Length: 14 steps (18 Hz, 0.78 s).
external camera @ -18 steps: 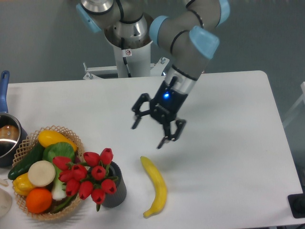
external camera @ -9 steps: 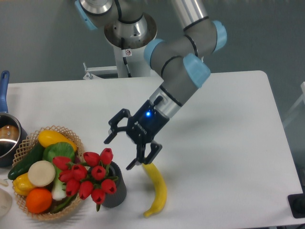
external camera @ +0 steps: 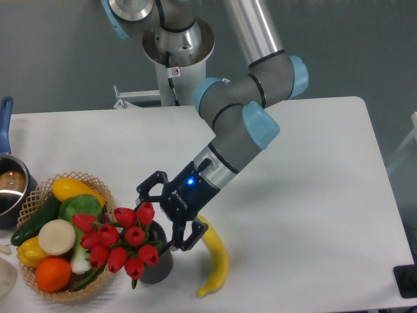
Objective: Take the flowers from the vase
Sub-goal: 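Lower the gripper around the tulip stems and close it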
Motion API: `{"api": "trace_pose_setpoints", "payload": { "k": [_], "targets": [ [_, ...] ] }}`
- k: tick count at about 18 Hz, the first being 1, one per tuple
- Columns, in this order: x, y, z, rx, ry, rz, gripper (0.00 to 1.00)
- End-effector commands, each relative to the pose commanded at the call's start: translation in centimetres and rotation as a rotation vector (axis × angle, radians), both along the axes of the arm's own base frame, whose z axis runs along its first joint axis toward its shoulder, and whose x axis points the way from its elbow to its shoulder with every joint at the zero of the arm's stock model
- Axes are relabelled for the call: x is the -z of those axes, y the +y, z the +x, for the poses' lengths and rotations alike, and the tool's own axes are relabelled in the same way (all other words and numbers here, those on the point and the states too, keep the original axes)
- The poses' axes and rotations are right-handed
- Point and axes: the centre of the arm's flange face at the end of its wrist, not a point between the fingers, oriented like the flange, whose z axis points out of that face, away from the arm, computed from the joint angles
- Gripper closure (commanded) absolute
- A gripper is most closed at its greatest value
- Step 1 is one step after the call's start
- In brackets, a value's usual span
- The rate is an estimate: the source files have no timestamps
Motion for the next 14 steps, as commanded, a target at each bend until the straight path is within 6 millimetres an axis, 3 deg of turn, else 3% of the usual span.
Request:
{"api": "trace_pose_setpoints", "payload": {
  "k": [4,5,11,14],
  "targets": [
    [0.1,0.1,0.0,-0.044,-0.070,-0.041,0.90],
    [0.1,0.1,-0.1,-0.046,-0.071,-0.042,0.99],
    [-1.6,-1.3,-1.6,-0.099,-0.086,-0.041,1.00],
    [-4.4,-1.8,-1.1,-0.136,-0.112,-0.040,1.00]
  ]
}}
